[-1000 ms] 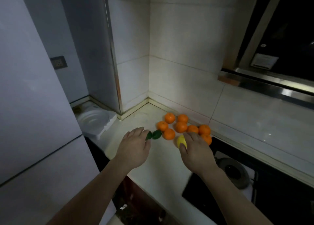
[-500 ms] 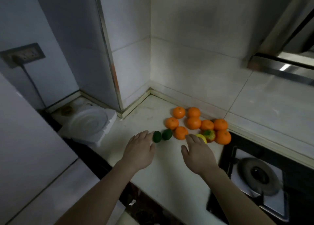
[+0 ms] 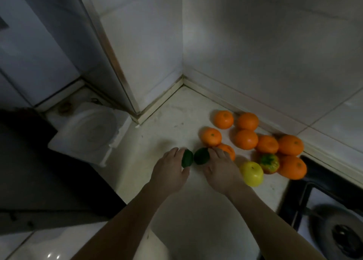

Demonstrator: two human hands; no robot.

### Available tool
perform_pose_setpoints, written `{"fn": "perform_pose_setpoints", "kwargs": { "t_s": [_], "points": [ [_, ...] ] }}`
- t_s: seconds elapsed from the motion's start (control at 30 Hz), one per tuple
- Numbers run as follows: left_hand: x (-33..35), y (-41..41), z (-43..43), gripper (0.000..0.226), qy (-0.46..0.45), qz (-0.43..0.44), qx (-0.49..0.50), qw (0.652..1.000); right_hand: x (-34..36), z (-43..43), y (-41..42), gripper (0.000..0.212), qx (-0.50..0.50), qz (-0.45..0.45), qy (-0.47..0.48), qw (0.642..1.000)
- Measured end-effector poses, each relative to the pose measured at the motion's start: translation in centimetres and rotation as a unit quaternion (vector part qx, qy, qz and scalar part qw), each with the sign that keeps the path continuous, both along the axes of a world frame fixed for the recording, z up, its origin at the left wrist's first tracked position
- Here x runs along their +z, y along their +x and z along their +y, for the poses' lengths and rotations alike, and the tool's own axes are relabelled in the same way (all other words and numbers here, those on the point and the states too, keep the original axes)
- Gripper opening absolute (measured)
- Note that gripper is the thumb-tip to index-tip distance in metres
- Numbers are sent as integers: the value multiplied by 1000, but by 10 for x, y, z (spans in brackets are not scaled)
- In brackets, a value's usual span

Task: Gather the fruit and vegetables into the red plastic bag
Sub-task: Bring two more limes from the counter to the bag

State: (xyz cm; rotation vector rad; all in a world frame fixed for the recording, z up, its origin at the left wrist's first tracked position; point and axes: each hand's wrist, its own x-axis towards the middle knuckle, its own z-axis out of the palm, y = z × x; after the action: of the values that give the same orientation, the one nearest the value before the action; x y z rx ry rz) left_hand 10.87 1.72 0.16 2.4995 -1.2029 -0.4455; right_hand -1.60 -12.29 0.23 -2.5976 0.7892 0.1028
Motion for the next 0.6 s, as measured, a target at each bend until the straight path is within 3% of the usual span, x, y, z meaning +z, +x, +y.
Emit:
{"fn": "perform_pose_setpoints", "kwargs": {
  "t_s": [0.2, 0.6],
  "points": [
    [-26, 11, -22, 54, -5, 32, 9, 999, -27, -7, 23, 57, 15, -7, 0, 1000],
    [-54, 27, -26, 40, -37, 101, 27, 994, -47, -11, 44, 32, 53, -9, -56, 997]
  ]
}}
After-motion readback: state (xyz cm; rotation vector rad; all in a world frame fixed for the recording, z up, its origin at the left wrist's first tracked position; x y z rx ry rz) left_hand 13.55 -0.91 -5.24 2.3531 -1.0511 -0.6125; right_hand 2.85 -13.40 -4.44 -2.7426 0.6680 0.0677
